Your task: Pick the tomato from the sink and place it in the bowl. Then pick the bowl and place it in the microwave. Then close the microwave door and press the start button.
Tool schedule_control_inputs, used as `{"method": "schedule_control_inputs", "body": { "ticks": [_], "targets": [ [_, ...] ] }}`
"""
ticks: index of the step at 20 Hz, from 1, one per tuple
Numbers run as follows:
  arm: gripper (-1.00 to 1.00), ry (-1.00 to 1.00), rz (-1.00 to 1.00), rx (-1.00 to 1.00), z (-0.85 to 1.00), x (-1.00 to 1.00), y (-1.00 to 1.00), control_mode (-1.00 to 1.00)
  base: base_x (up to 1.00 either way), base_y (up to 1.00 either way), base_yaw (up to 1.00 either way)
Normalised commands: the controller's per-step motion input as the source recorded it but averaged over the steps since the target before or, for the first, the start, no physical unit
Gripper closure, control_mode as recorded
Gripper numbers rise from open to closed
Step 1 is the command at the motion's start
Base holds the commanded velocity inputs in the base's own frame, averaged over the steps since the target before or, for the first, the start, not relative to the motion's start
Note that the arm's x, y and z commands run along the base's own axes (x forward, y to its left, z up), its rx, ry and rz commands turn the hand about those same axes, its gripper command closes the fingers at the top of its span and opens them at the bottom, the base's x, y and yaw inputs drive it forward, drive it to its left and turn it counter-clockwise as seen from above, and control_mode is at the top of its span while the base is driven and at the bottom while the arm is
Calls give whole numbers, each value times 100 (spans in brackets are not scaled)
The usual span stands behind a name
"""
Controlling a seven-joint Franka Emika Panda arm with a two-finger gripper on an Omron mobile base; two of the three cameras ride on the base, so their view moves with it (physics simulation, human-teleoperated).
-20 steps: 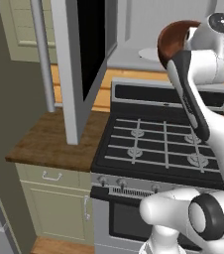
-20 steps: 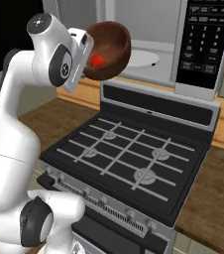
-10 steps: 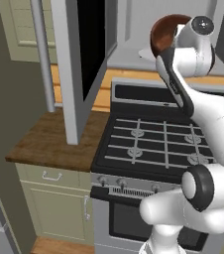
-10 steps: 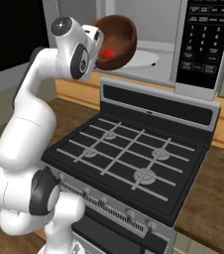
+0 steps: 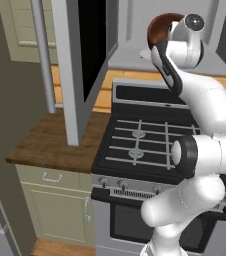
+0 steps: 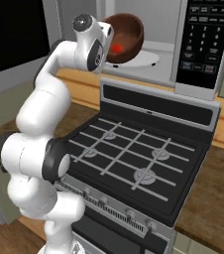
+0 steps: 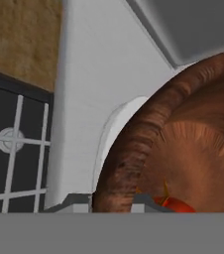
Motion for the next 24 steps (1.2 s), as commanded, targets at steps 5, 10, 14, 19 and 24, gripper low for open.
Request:
{"method": "schedule_control_inputs", "body": {
  "ticks": [5,10,14,19,24],
  "targets": [
    [100,8,4,0,1,84,-22,-100,0,0,0],
    [100,2,3,0,-6,56,-22,-100,0,0,0],
    [100,0,1,0,-34,29,-15,-100,0,0,0],
    [-100,0,0,0,-38,33,-4,-100,0,0,0],
    [-100,-14,0,0,-12,5,0,-100,0,0,0]
  ]
}}
